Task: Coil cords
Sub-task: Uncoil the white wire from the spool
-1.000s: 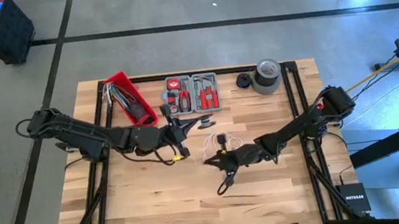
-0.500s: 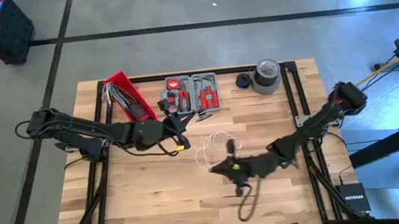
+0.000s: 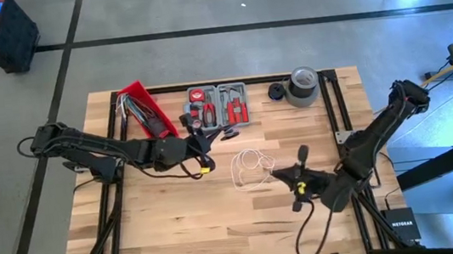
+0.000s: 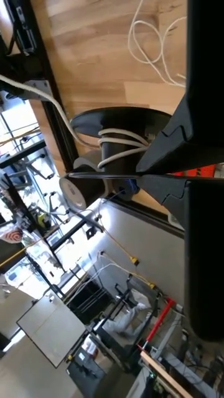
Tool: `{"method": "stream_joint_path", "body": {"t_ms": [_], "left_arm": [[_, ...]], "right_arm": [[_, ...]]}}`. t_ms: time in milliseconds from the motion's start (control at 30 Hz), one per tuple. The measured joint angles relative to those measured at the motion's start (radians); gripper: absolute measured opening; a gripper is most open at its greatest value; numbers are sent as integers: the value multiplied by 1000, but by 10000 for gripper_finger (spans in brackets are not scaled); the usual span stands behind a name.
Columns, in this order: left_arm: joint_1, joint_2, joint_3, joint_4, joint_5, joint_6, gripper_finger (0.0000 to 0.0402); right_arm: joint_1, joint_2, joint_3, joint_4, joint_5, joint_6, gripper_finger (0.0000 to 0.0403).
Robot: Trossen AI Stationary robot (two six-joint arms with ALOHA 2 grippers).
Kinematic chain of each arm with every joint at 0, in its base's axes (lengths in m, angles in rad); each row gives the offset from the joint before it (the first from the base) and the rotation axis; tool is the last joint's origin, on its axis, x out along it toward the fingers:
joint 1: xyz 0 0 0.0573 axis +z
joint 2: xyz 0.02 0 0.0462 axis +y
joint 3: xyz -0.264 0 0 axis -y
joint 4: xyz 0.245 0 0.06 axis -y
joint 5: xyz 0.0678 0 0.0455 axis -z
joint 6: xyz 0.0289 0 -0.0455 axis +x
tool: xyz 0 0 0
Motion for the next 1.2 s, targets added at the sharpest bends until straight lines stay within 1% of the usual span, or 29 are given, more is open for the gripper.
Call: {"method": "stream_joint_path", "body": {"t_ms": [100,200,300,367,467,533,633,700,767,867,933,1000,1100,1200], "left_arm": [[0,0,0,-1,0,2,5],[-5,0,0,-1,0,-1,5],[-11,0,0,9,0,5,5],[-15,0,0,41,1,5,5],[-24,0,0,97,1,4,5],[-30,0,0,124,1,0,5],[-35,0,0,155,1,-9,5],[-33,0,0,158,1,-21,5],[-26,0,0,148,1,-27,5],[-20,0,0,122,1,-34,5],[-16,0,0,103,1,-36,5],[-11,0,0,83,1,-40,5],[-7,0,0,57,1,-30,5],[-6,0,0,25,1,-29,5]], "right_arm": [[-1,0,-41,-108,26,152,3],[-22,0,-129,-143,74,284,3],[-74,2,-238,-100,91,393,3],[-128,11,-307,17,40,423,3],[-206,46,-393,233,-113,376,3],[-247,89,-420,413,-200,312,3],[-280,165,-417,639,-323,190,3],[-286,219,-384,758,-404,109,3],[-283,259,-336,812,-461,28,3],[-267,284,-246,805,-523,-68,3],[-248,284,-189,789,-517,-144,3],[-218,268,-144,762,-469,-238,3],[-168,221,-92,711,-348,-351,3],[-111,148,-77,640,-187,-410,3]]}}
